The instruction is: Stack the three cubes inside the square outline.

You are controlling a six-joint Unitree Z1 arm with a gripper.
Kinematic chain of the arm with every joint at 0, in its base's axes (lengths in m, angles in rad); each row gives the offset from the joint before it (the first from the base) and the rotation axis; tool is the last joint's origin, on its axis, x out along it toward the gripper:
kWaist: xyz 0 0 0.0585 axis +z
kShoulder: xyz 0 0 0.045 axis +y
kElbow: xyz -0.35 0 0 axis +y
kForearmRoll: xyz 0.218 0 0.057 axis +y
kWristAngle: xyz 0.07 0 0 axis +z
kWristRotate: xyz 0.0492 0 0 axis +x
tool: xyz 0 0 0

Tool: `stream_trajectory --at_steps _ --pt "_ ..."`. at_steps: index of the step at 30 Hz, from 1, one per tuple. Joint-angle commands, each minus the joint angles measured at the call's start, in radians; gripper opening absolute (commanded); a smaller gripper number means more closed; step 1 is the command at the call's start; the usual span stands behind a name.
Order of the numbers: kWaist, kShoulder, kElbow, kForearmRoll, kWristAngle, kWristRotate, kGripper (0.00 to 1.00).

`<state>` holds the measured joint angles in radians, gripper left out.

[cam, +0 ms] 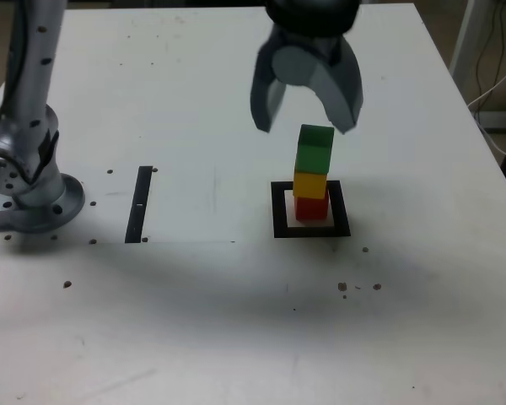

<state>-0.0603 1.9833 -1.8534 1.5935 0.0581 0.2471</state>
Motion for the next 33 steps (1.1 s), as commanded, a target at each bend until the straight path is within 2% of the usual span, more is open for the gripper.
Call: stream_trajectory --at_steps 1,5,12,18,26,33 --pt "0.002 -0.037 0.02 0.003 0.001 -0.001 1.0" --pt "0.002 -0.101 0.065 -0.005 0.011 -0.007 1.0" --pt "0.002 -0.225 0.193 -0.022 0.053 -0.041 1.0" --pt "0.002 -0.319 0.396 -0.104 0.079 -0.105 1.0" --pt "0.002 -0.411 0.645 -0.203 0.06 -0.188 1.0" --pt "0.002 -0.469 0.862 -0.334 0.015 -0.213 1.0"
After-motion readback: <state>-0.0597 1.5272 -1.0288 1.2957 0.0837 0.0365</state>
